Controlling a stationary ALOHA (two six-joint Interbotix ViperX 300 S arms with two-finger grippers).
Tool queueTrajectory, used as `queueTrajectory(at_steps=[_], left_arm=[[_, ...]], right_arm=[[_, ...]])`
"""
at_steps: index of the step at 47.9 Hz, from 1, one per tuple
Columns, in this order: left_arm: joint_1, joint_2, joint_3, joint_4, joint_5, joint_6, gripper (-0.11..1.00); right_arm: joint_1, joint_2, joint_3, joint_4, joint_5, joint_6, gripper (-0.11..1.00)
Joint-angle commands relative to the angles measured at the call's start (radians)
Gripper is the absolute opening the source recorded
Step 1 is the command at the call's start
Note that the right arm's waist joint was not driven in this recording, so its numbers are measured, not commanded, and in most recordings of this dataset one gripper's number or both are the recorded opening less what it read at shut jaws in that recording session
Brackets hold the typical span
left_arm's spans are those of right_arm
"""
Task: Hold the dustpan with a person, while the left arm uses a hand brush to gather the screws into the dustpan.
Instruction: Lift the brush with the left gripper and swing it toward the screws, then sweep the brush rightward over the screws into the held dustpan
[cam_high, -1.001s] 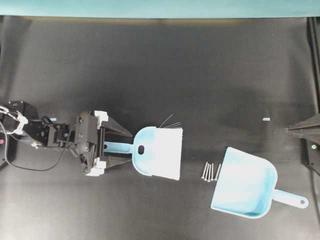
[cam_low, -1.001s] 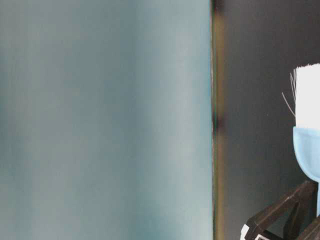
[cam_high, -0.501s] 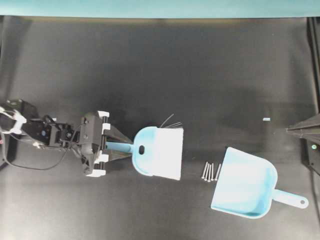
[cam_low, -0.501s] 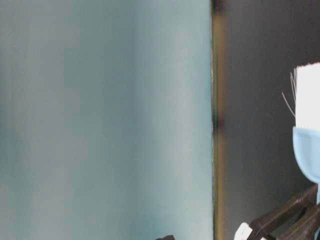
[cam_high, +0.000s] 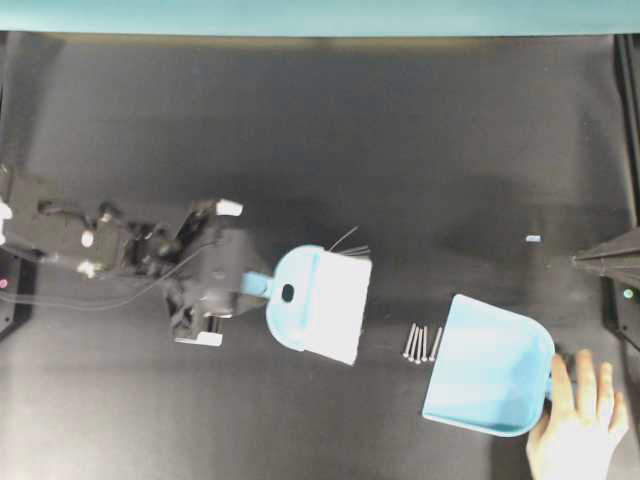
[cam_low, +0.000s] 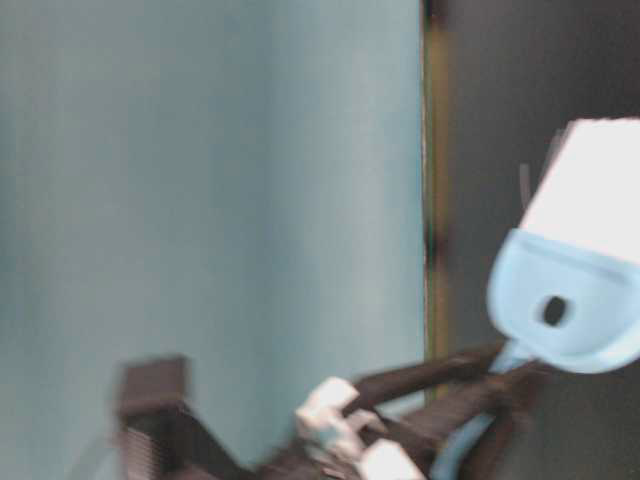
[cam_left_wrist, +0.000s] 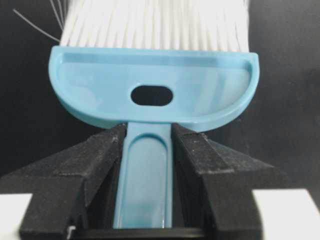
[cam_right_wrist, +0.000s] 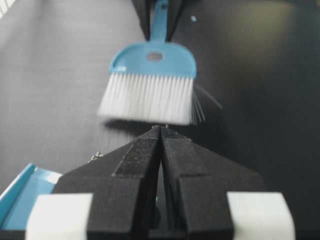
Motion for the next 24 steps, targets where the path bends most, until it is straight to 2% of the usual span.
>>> queueTrajectory(at_steps=[1, 7, 16, 20, 24], left_arm=[[0.003, -0.046, -0.114, 0.003, 0.235, 0.018, 0.31], [0.003, -0.048, -0.224, 0.003, 0.471, 0.048, 0.31], [0.015, 0.009, -0.350, 0.005, 0.739, 0.106, 0.31], [0.020, 0.041, -0.400, 0.005, 0.816, 0.140, 0.31], [0.025, 0.075, -0.443, 0.005, 0.830, 0.163, 0.31]], right_arm=[[0.000, 0.011, -0.005, 0.000, -0.011, -0.005, 0.00], [0.000, 0.011, -0.005, -0.002, -0.011, -0.005, 0.00], [0.000, 0.011, -0.005, 0.000, -0.011, -0.005, 0.00], [0.000, 0.011, -0.005, 0.000, -0.011, -0.005, 0.00], [0.000, 0.011, -0.005, 0.000, -0.011, -0.005, 0.00]])
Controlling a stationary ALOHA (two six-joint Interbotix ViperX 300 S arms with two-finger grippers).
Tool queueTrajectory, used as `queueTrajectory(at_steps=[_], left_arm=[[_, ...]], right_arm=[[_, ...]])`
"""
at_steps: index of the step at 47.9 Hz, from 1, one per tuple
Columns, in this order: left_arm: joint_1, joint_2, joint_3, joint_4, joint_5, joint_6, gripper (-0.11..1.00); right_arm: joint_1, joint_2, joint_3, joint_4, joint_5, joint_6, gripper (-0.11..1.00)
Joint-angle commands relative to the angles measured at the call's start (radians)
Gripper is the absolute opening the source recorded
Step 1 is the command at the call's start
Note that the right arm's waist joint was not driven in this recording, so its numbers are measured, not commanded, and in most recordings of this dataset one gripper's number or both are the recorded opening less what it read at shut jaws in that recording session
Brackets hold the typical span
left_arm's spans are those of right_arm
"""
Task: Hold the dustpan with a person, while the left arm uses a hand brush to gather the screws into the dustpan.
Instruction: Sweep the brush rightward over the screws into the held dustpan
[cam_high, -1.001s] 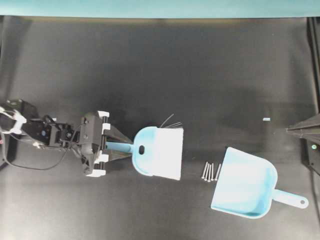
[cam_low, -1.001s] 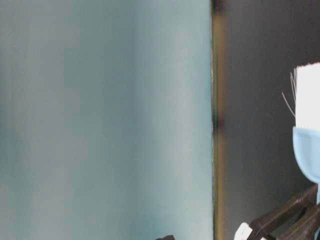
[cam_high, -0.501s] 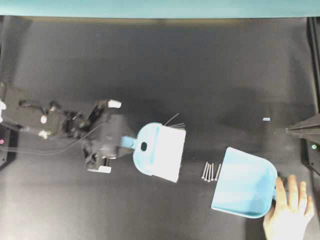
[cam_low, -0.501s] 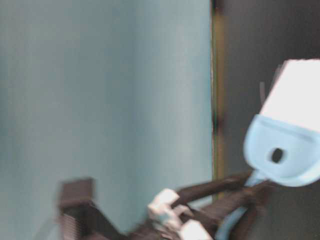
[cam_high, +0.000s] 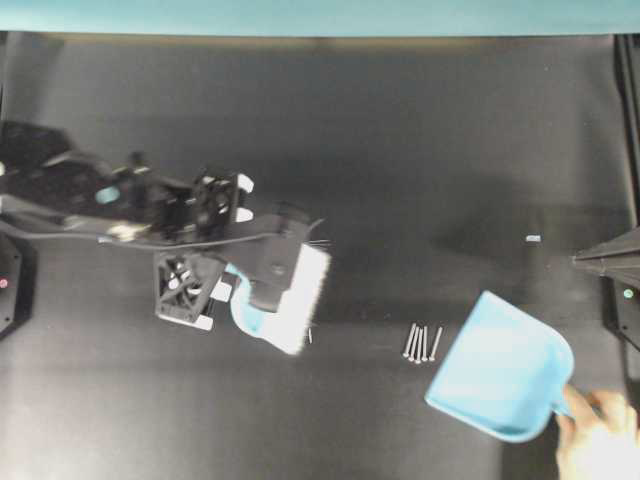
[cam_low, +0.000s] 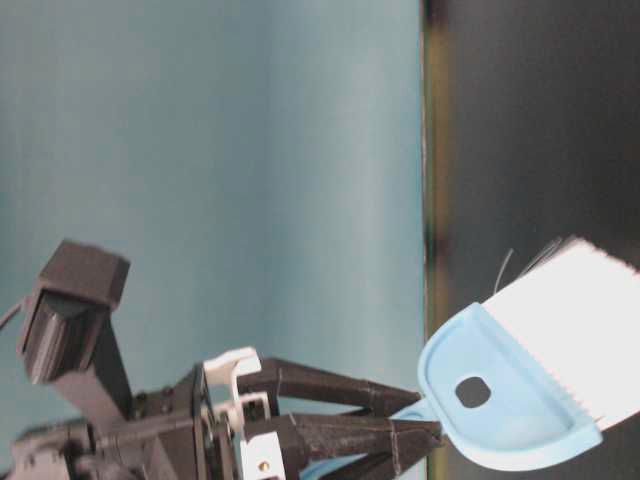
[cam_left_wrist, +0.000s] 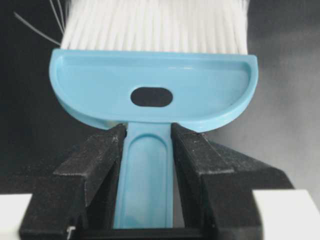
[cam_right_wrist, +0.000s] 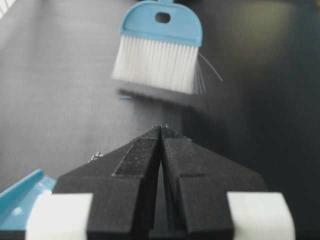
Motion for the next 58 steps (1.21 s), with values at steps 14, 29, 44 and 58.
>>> queueTrajectory(at_steps=[14, 29, 44, 58], left_arm=[[0.003, 0.132, -0.103, 0.003, -0.080, 0.018, 0.31], [-0.015, 0.190, -0.103, 0.003, -0.252, 0.009, 0.31], [-0.031, 0.310, -0.147, 0.003, -0.279, 0.009, 0.31], [-0.048, 0.403, -0.259, 0.003, -0.268, 0.018, 0.31]], right_arm=[[0.000, 0.011, -0.005, 0.000, -0.012, -0.005, 0.00], [0.000, 0.009, -0.005, -0.002, -0.012, -0.005, 0.00], [0.000, 0.011, -0.005, 0.000, -0.012, -0.005, 0.00], [0.000, 0.011, -0.005, 0.000, -0.012, -0.005, 0.00]])
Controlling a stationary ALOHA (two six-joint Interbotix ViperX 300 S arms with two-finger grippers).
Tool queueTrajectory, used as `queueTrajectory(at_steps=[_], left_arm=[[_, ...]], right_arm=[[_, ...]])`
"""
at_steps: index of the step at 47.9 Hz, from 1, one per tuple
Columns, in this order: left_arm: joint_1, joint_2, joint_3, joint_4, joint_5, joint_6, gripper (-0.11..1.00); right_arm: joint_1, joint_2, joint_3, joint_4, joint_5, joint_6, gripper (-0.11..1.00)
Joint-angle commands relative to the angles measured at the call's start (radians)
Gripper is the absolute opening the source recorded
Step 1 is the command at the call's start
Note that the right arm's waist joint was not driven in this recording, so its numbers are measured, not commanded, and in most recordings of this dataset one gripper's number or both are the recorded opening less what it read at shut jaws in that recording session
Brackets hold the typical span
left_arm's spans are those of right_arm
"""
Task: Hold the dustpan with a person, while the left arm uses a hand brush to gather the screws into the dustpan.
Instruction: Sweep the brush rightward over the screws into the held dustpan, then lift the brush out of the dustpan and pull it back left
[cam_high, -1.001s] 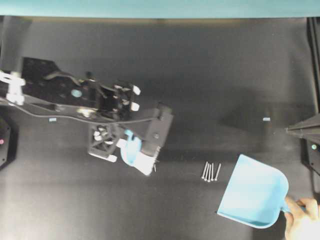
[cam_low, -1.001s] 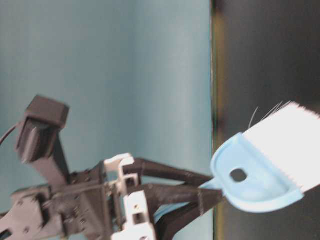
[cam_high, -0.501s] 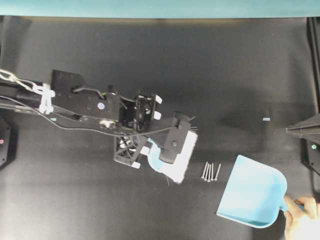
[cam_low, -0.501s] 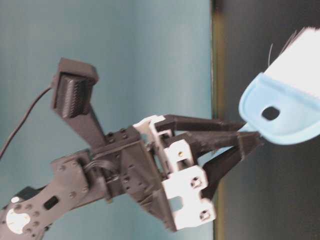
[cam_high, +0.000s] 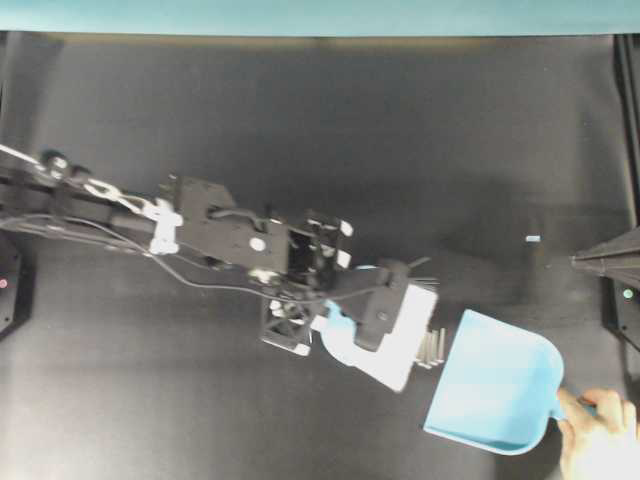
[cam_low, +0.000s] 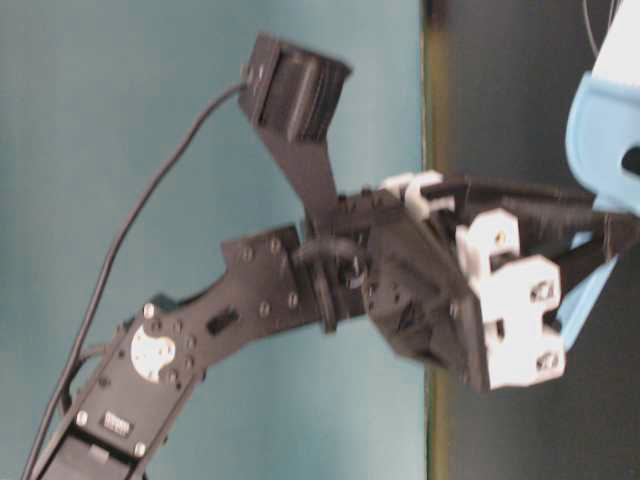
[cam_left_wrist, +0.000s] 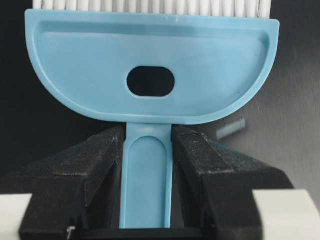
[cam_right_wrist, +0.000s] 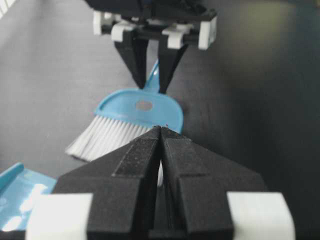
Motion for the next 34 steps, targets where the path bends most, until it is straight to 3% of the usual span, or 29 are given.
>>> queueTrajectory(at_steps=[1, 18, 34], left_arm=[[-0.006, 0.014, -0.054, 0.002, -0.002, 0.006, 0.31], [-0.011, 0.087, -0.212, 0.002, -0.002, 0.014, 0.31], [-0.015, 0.184, -0.370, 0.002, 0.000, 0.087, 0.31]], right_arm=[[0.000, 0.009, -0.005, 0.000, -0.012, -0.005, 0.00], [0.000, 0.011, -0.005, 0.000, -0.012, -0.005, 0.00], [0.000, 0.011, -0.005, 0.000, -0.012, -0.005, 0.00]])
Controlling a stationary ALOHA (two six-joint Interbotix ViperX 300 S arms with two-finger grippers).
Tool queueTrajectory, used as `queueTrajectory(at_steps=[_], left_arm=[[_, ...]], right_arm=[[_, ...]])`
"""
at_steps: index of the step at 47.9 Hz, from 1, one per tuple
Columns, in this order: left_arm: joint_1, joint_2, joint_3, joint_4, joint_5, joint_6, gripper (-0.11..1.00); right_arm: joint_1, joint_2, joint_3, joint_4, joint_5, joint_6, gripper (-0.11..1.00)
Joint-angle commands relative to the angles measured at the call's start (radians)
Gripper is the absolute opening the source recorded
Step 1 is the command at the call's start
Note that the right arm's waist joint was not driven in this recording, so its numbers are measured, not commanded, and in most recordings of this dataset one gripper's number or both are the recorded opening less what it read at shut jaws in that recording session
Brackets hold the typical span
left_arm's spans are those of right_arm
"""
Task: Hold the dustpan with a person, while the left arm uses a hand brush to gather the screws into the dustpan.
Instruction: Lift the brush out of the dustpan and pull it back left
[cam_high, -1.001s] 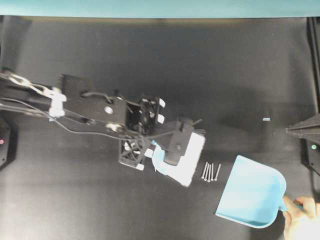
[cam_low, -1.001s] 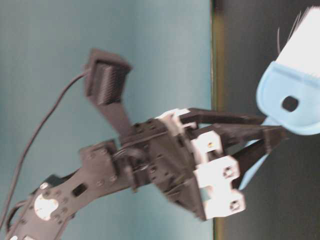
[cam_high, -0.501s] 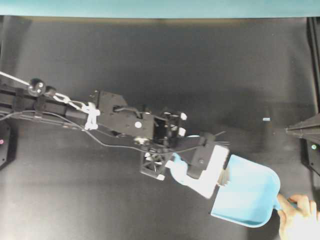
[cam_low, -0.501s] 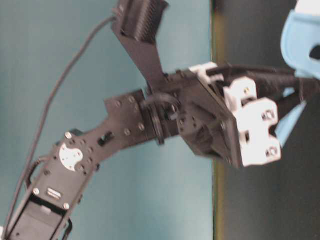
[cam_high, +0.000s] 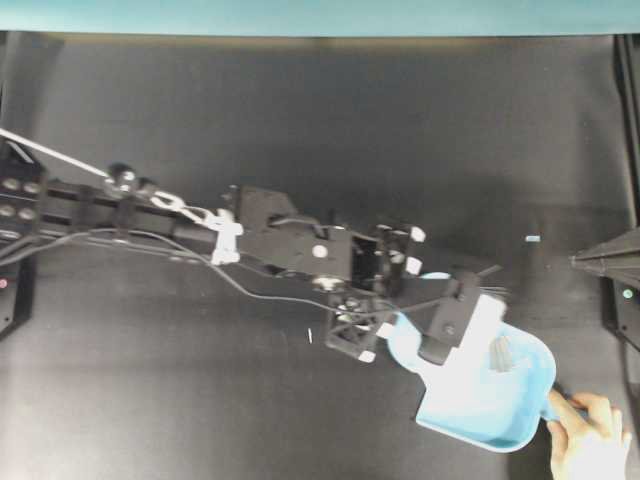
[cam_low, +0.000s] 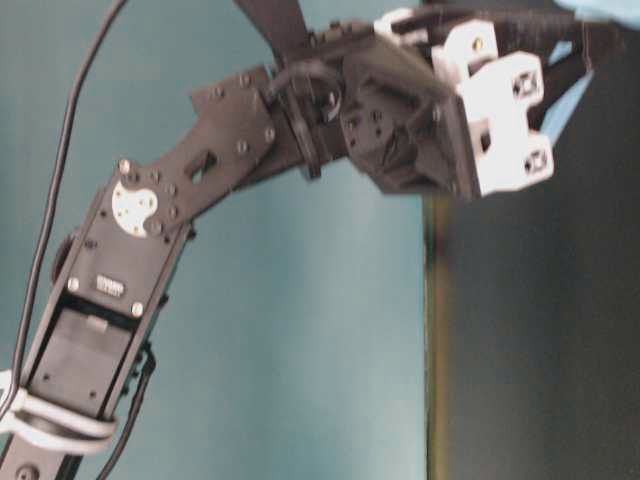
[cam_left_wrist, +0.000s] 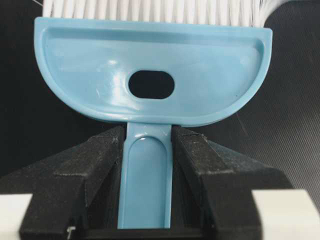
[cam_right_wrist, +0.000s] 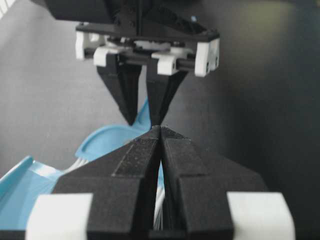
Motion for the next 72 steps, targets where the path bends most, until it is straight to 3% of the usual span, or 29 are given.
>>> queueTrajectory(at_steps=[1, 11, 20, 28, 34, 41, 46, 50, 62, 72], left_arm=[[-0.003, 0.018, -0.061, 0.002, -0.006, 0.003, 0.31], [-0.003, 0.032, -0.104, 0.002, -0.031, 0.002, 0.31], [0.009, -0.072, -0.052, 0.002, -0.040, -0.014, 0.31], [0.028, -0.218, 0.077, 0.002, -0.064, -0.018, 0.31], [0.041, -0.353, 0.239, 0.002, -0.138, -0.020, 0.31], [0.052, -0.483, 0.453, 0.002, -0.301, -0.026, 0.31], [0.060, -0.557, 0.589, 0.002, -0.451, -0.064, 0.31], [0.061, -0.594, 0.667, 0.002, -0.506, -0.094, 0.31], [0.061, -0.655, 0.807, 0.002, -0.541, -0.117, 0.31], [0.067, -0.672, 0.902, 0.002, -0.637, -0.141, 0.31]], right_arm=[[0.000, 0.009, -0.005, 0.002, -0.012, -0.005, 0.00], [0.000, 0.011, -0.005, 0.000, -0.012, -0.005, 0.00], [0.000, 0.011, -0.005, 0.002, -0.012, -0.005, 0.00], [0.000, 0.009, -0.005, 0.002, -0.014, -0.005, 0.00], [0.000, 0.011, -0.005, 0.002, -0.012, -0.005, 0.00], [0.000, 0.011, -0.005, 0.002, -0.012, -0.005, 0.00], [0.000, 0.009, -0.005, 0.002, -0.012, -0.005, 0.00], [0.000, 0.009, -0.005, 0.002, -0.012, -0.005, 0.00], [0.000, 0.009, -0.005, 0.000, -0.012, -0.006, 0.00], [0.000, 0.011, -0.005, 0.002, -0.012, -0.006, 0.00]])
